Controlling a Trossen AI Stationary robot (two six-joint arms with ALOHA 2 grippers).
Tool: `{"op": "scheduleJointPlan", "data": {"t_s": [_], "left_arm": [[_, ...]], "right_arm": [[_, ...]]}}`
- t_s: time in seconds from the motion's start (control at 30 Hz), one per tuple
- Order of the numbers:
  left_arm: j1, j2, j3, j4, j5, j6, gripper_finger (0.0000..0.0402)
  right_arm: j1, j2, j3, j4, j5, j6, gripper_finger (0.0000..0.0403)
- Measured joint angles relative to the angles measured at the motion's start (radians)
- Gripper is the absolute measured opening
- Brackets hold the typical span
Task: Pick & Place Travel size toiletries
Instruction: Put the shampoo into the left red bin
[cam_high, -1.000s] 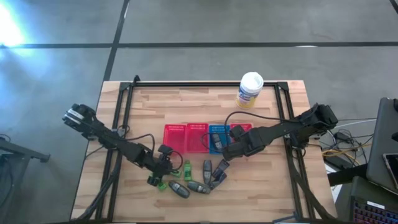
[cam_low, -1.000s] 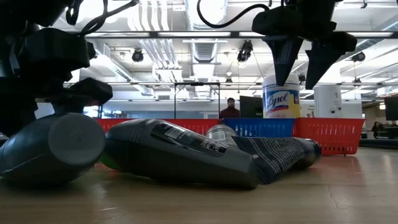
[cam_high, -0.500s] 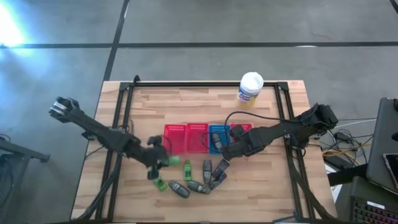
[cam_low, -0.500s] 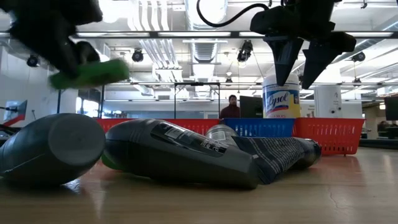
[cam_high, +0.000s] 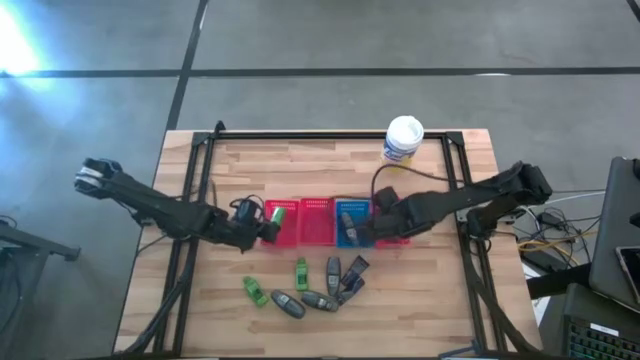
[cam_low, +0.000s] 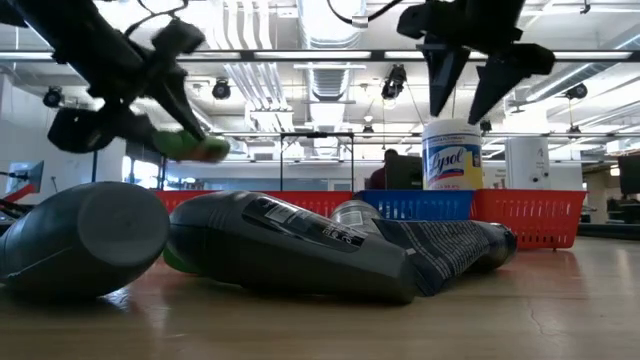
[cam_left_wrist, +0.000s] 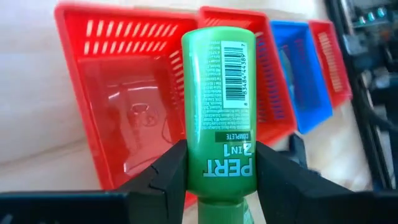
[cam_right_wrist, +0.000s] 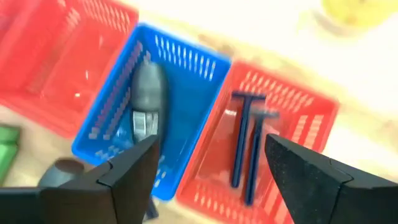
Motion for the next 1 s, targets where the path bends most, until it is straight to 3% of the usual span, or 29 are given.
{"op": "scheduleJointPlan", "data": {"t_s": [0.27,0.47,0.6,0.7,0.8,0.87,1.0], "left_arm": [[0.025,0.208,0.022,0.012,-0.018,-0.143,0.0159],[0.042,0.264,0.073,0.015,-0.031,-0.172,0.0246],[0.041,0.238,0.102,-0.006,0.029,-0.116,0.0288],[0.027,0.191,0.132,-0.007,0.157,0.156,0.03],[-0.013,0.141,0.171,-0.001,0.415,0.598,0.0297],[-0.055,0.122,0.182,-0.008,0.556,0.814,0.0293],[-0.124,0.124,0.202,-0.041,0.61,1.118,0.0289]], "right_arm": [[-0.039,-0.086,0.0,0.002,0.076,-0.149,0.0313],[-0.042,-0.117,0.0,-0.001,0.091,-0.213,0.0328],[-0.042,-0.117,0.0,-0.003,0.091,-0.272,0.0336],[-0.042,-0.117,0.0,-0.003,0.091,-0.323,0.0341],[-0.042,-0.118,0.0,-0.002,0.09,-0.379,0.0343],[-0.042,-0.119,0.0,-0.001,0.089,-0.422,0.0339],[-0.043,-0.117,0.0,-0.001,0.086,-0.449,0.0326]]}}
